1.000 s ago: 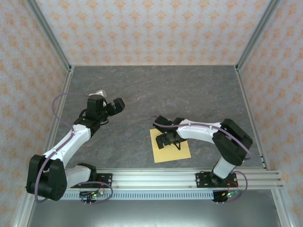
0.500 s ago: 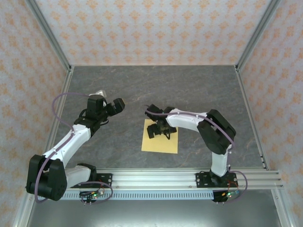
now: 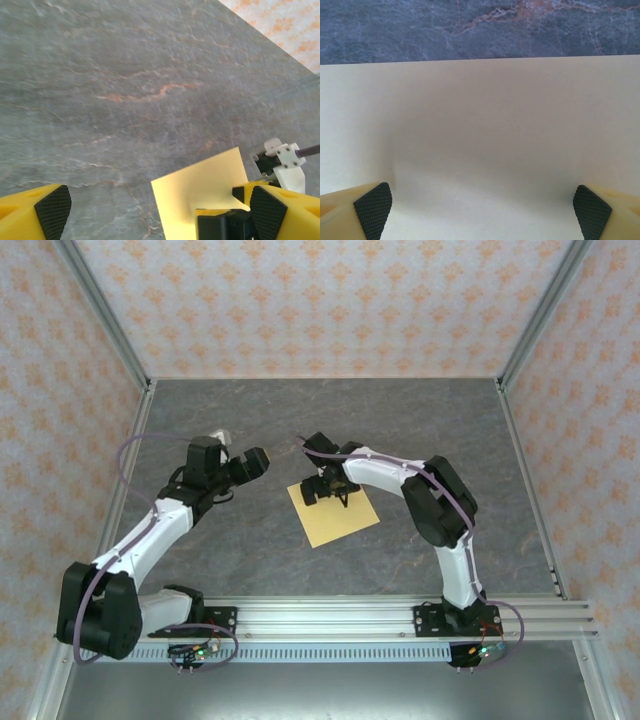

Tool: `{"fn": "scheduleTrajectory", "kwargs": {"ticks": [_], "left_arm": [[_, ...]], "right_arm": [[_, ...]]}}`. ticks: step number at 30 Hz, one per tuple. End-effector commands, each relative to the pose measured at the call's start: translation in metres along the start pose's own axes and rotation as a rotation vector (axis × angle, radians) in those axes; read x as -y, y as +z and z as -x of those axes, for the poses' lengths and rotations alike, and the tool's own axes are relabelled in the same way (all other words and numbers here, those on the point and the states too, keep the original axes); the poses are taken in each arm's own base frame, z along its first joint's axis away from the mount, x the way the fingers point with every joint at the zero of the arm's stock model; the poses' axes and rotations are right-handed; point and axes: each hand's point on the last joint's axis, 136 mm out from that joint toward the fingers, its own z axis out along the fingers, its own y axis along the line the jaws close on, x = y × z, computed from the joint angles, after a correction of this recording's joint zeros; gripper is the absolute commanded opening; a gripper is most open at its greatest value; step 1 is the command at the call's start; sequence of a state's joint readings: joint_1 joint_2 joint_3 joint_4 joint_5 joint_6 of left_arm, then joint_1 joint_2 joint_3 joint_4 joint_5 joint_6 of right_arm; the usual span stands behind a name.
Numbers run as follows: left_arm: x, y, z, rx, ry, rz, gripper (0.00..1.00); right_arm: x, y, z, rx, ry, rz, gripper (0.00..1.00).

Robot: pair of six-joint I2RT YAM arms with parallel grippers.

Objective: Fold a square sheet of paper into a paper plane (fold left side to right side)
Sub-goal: Move the square sheet of paper to the center of the table, then pick up the square sheet of paper from the center of the table.

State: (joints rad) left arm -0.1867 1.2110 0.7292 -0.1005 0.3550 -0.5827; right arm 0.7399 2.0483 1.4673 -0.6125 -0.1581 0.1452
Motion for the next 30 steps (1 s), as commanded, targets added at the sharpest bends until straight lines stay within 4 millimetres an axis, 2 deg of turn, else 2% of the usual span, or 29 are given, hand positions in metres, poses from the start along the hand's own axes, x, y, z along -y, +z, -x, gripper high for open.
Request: {"fn": "scheduleTrajectory", "kwargs": {"ticks": [1,3,7,10,12,17,30], "left_arm": [[0.028,0.014,-0.014,-0.11,-0.044,-0.128,0.91],[0.042,0.026,-0.027,-0.18,-0.055,-0.172,0.89],[0.068,0.054,-0.057,-0.34,-0.043,-0.233,0.87],[0.085,0.081,-0.076,-0.432,-0.076,-0.273,0.76],[0.089,0.096,-0.085,-0.46,-0.099,-0.27,0.73],[0.09,0.116,-0.105,-0.513,-0.106,-0.24,0.72],[0.056,0.12,-0.127,-0.555,-0.088,-0.085,0.7]], "right_arm": [[0.006,-0.036,0.007,0.055,0.003,0.006,0.97],[0.016,-0.044,0.001,0.046,0.048,-0.001,0.97],[0.033,-0.049,-0.026,0.013,0.137,-0.034,0.97],[0.034,-0.045,-0.049,-0.011,0.222,-0.008,0.98],[0.04,-0.04,-0.061,-0.023,0.266,-0.018,0.99],[0.047,-0.029,-0.078,-0.061,0.335,-0.042,0.99],[0.065,-0.024,-0.087,-0.06,0.399,-0.133,1.0]]}}
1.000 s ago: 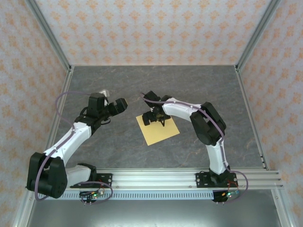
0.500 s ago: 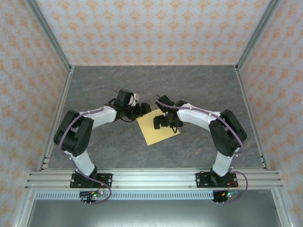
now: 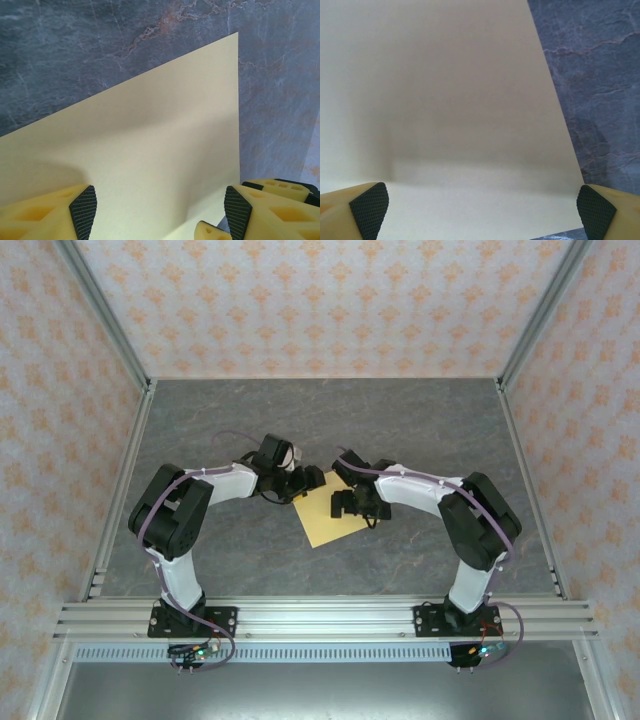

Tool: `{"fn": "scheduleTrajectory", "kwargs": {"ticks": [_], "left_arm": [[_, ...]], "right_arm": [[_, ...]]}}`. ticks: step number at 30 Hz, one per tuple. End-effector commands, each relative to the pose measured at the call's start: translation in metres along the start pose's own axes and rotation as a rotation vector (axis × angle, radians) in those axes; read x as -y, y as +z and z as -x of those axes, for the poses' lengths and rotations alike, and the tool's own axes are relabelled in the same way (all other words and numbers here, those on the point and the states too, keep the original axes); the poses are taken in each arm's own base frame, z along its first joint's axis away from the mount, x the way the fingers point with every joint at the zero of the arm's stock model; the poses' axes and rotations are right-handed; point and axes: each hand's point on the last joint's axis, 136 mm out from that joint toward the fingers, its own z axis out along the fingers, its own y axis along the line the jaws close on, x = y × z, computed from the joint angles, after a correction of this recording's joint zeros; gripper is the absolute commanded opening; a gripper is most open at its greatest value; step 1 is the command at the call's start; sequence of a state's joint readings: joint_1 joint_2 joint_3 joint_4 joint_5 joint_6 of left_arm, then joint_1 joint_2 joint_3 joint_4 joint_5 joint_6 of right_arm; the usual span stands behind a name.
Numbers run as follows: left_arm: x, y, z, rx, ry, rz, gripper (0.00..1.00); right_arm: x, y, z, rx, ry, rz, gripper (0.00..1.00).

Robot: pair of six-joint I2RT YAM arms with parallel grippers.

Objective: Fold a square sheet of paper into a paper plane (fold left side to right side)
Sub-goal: Pick up the square sheet of paper from the center of the table.

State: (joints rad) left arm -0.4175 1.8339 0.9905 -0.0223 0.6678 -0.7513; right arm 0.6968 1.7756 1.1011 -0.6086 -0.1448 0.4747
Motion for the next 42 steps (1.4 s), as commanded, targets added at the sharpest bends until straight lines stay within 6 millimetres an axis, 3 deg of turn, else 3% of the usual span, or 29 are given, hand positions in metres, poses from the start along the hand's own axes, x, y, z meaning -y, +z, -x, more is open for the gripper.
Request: {"fn": "scheduleTrajectory", "kwargs": {"ticks": [1,5,10,19,25,29,34,39,42], "left_arm": [[-0.007,0.0,0.001,0.003,-0.002,0.047,0.7],[-0.009,0.002,0.001,-0.001,-0.006,0.055,0.7],[-0.012,0.003,-0.001,-0.007,-0.012,0.062,0.7],[-0.013,0.005,-0.001,-0.006,-0.017,0.066,0.69],[-0.01,0.005,0.0,-0.002,-0.014,0.056,0.69],[-0.001,0.0,0.003,0.011,-0.004,0.028,0.69],[0.016,-0.02,0.012,0.054,0.045,0.007,0.7],[0.03,-0.052,0.029,0.116,0.057,-0.042,0.72],[0.028,-0.076,0.04,0.165,0.039,-0.068,0.72]], "right_arm": [[0.016,0.002,0.0,0.015,0.035,-0.069,1.0],[0.013,0.009,-0.005,-0.011,0.037,-0.051,1.0],[-0.017,0.018,-0.009,-0.051,0.074,0.112,1.0],[-0.058,0.011,0.001,-0.06,0.047,0.299,0.97],[-0.062,0.01,0.008,-0.045,0.03,0.301,0.92],[-0.061,0.016,0.005,-0.069,0.033,0.286,0.78],[-0.055,0.014,0.006,-0.06,0.043,0.278,0.57],[-0.059,0.007,0.009,-0.057,0.088,0.386,0.4],[-0.062,-0.001,0.015,-0.04,0.133,0.496,0.33]]}}
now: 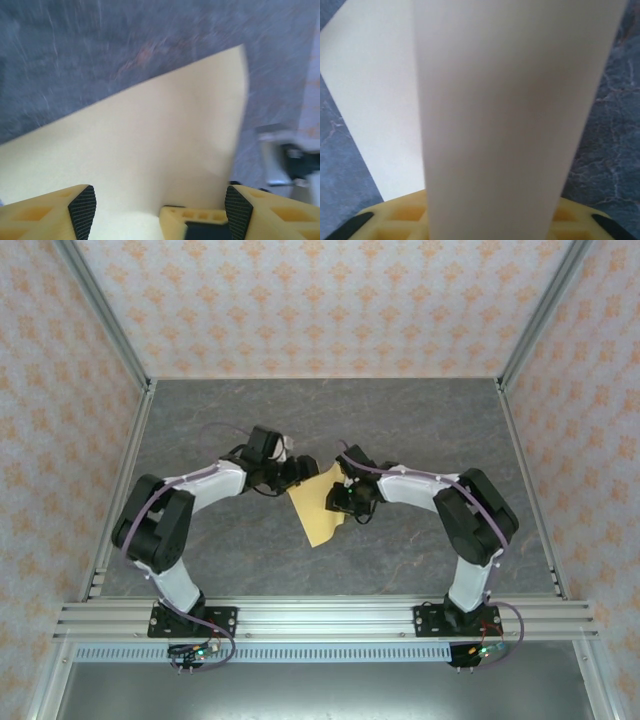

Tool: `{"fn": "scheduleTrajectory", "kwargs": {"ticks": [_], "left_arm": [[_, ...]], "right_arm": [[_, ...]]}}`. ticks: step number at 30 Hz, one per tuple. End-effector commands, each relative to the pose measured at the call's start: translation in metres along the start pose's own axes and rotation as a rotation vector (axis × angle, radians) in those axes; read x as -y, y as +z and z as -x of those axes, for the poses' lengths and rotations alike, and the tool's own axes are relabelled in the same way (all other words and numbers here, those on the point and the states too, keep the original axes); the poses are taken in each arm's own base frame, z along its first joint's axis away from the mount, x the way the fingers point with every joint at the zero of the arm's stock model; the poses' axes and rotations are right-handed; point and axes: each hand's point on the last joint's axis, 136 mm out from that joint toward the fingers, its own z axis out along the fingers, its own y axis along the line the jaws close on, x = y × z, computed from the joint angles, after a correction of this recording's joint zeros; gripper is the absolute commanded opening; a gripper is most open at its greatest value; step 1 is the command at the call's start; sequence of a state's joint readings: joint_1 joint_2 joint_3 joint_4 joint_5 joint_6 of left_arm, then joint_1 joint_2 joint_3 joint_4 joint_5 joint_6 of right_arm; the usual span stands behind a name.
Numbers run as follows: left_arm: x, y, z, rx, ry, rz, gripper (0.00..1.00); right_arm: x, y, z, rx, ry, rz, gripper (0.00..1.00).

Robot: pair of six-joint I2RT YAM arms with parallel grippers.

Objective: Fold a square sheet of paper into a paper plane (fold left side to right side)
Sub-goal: Pick up the square sheet of paper from the center of the table.

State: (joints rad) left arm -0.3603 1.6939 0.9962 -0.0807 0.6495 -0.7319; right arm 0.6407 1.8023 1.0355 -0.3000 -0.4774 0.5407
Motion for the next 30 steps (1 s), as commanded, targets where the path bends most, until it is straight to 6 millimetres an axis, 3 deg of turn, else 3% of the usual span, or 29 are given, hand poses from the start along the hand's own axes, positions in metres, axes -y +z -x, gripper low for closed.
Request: {"fn": "scheduleTrajectory", "kwargs": {"ticks": [1,5,9,19,23,30], "left_arm": [[0.008,-0.035,0.021,0.073,0.011,-0.041,0.72],[0.002,-0.065,0.031,0.132,-0.014,-0.071,0.73],[0.011,-0.09,0.035,0.181,-0.028,-0.146,0.76],[0.075,-0.142,0.05,0.282,-0.037,-0.423,0.86],[0.094,-0.155,0.059,0.304,-0.1,-0.53,0.89],[0.127,-0.165,0.066,0.315,-0.186,-0.686,0.96]], "right_arm": [[-0.013,-0.009,0.004,0.016,0.049,0.154,0.31],[-0.026,-0.031,0.023,0.084,0.1,0.345,0.25],[-0.035,-0.064,0.046,0.171,0.127,0.521,0.24],[-0.061,-0.201,0.113,0.483,0.118,0.925,0.21],[-0.078,-0.25,0.125,0.561,0.105,1.039,0.21],[-0.101,-0.316,0.13,0.645,0.135,1.247,0.2]]}}
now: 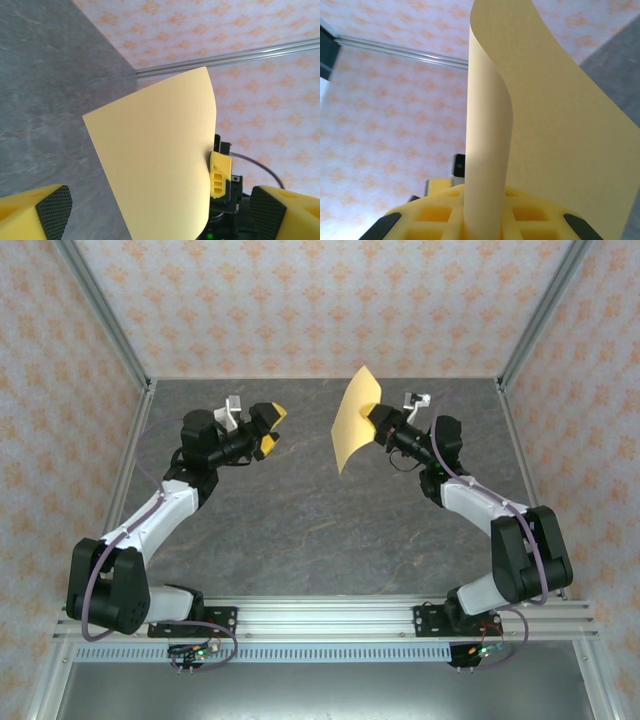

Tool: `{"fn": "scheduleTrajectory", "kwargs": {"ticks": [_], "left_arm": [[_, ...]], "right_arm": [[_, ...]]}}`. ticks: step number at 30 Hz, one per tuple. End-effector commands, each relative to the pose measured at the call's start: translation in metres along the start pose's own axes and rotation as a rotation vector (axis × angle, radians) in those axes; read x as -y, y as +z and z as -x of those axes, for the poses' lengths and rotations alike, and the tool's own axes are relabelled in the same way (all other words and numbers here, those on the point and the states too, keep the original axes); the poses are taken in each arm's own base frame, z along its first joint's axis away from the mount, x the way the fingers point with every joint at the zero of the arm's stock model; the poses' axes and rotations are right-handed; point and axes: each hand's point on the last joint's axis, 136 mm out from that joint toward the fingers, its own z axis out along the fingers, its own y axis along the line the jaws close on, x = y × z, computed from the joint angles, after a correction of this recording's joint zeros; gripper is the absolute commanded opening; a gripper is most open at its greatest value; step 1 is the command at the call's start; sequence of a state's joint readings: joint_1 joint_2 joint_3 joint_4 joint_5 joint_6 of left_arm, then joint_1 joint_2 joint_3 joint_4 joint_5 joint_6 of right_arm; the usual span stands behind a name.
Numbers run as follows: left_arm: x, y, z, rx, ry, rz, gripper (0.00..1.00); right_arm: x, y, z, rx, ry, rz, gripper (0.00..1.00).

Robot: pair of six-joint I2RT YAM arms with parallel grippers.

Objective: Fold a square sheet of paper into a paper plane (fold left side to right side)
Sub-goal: Pick up the square sheet of paper from the center of the table, then place a square sheet of paper at the center of the table.

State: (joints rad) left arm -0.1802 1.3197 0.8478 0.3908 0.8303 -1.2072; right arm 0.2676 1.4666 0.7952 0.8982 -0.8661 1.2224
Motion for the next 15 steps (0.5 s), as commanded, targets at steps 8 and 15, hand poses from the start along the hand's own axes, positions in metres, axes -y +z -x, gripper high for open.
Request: {"fn": "scheduleTrajectory", "kwargs": {"ticks": [8,15], "left_arm": [[0.081,0.041,-0.018,-0.039,-0.093,-0.309,1.0],[0.105,0.068,-0.033,-0.078,-0.139,-0.439,1.0]], "right_arm": [[-0.127,-0.016,0.029,0.132,0.037,0.4,0.19],[-0.153,-0.012,0.019,0.11,0.027,0.458,0.19]]}}
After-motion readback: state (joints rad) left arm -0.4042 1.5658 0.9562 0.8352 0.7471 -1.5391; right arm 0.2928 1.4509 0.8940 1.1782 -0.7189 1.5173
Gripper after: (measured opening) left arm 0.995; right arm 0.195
